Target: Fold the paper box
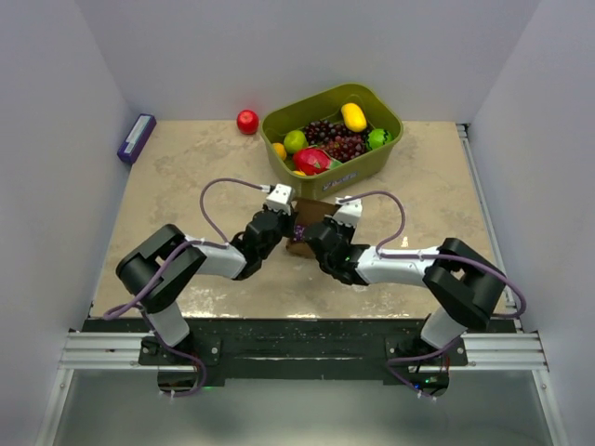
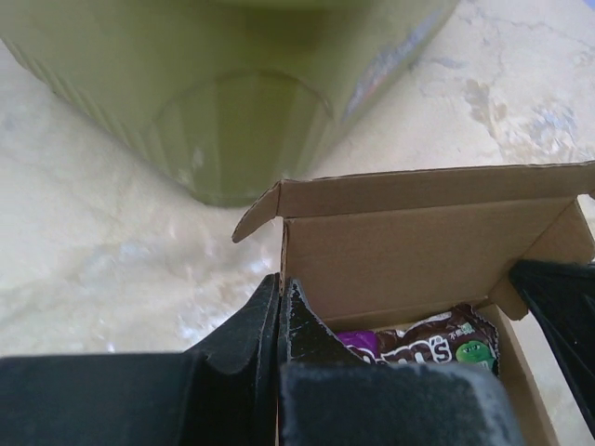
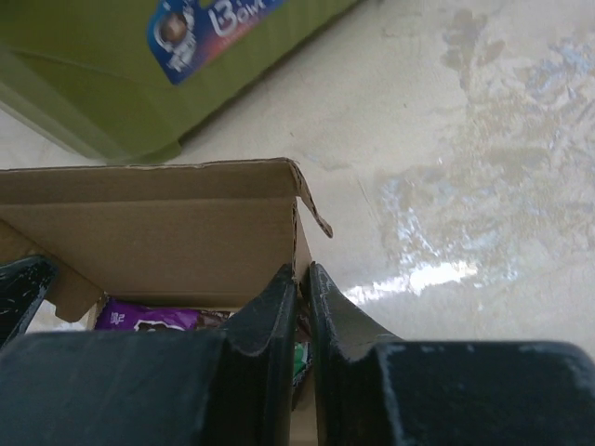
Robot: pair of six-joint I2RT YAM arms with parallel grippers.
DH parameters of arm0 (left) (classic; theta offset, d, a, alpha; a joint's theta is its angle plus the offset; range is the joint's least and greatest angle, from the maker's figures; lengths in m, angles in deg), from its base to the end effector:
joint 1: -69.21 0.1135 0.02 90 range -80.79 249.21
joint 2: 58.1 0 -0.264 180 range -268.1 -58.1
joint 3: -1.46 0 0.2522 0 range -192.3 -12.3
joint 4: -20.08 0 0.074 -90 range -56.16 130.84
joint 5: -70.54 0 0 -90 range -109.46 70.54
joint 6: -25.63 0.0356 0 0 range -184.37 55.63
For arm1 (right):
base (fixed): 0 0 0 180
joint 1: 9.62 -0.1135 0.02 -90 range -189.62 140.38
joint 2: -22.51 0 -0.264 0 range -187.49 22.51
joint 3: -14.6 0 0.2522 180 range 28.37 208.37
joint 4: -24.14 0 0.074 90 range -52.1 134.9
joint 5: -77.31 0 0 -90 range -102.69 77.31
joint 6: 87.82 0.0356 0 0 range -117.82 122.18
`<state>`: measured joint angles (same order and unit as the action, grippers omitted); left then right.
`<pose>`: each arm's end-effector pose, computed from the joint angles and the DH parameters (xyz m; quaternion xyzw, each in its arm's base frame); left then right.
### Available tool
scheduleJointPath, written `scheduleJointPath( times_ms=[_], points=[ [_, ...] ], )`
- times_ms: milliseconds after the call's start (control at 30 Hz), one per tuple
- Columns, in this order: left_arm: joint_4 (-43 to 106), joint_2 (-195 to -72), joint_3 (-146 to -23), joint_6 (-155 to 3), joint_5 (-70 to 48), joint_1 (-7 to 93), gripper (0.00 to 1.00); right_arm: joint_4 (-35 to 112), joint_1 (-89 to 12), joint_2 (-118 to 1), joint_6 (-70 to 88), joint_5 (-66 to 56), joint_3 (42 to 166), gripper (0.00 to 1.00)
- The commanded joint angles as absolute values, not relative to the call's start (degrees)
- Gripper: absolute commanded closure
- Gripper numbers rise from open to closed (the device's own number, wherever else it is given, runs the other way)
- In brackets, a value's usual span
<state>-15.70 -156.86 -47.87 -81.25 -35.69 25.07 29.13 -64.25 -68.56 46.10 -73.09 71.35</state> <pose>0.2433 -0.2222 0.1573 0.0986 0.7769 -0.2150 0.5835 0.2013 0.2300 0.1772 0.1415 0.7978 -0.0162 0.5859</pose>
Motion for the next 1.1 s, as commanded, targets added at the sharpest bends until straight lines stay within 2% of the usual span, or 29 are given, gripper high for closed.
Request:
scheduleJointPath(
  times_ms=[0,233,567,667,700,833,933,967,1033,1067],
  points=[
    [-18.28,-156.97,-52.02,-76.51,-32.91,26.76,1.00,18.67,-63.32,-71.09,39.37,-77.20,76.44,0.86],
    [-23.89,-160.75,-51.59,-75.27,-31.14,28.26,1.00,12.85,-63.06,-75.13,36.02,-77.64,76.89,0.84],
    [-34.71,-164.88,-45.26,-77.03,-35.36,27.90,1.00,20.40,-63.23,-75.76,46.47,-74.48,74.16,0.80],
    [-36.38,-164.89,-43.77,-77.03,-36.15,27.64,1.00,21.73,-63.50,-74.53,47.62,-73.34,73.11,0.69],
    [-36.47,-164.80,-43.24,-77.03,-36.33,27.47,1.00,21.90,-63.67,-73.05,47.62,-72.81,72.67,0.61],
    [-36.30,-164.01,-42.98,-76.41,-36.68,27.11,1.00,24.01,-63.67,-68.12,46.66,-69.57,71.43,0.46],
    [-35.95,-163.57,-42.80,-76.24,-35.90,27.11,1.00,26.82,-63.67,-64.34,45.51,-67.02,71.34,0.40],
    [-35.25,-162.87,-42.89,-76.32,-35.46,27.03,0.98,29.26,-63.59,-63.46,45.77,-65.09,71.43,0.34],
    [-34.19,-160.77,-42.54,-76.50,-33.88,27.03,0.89,32.61,-63.59,-60.39,46.30,-63.76,71.96,0.22],
    [-33.23,-159.97,-42.36,-76.50,-33.35,27.11,0.85,35.41,-63.67,-59.07,45.96,-62.36,72.05,0.21]
  ],
)
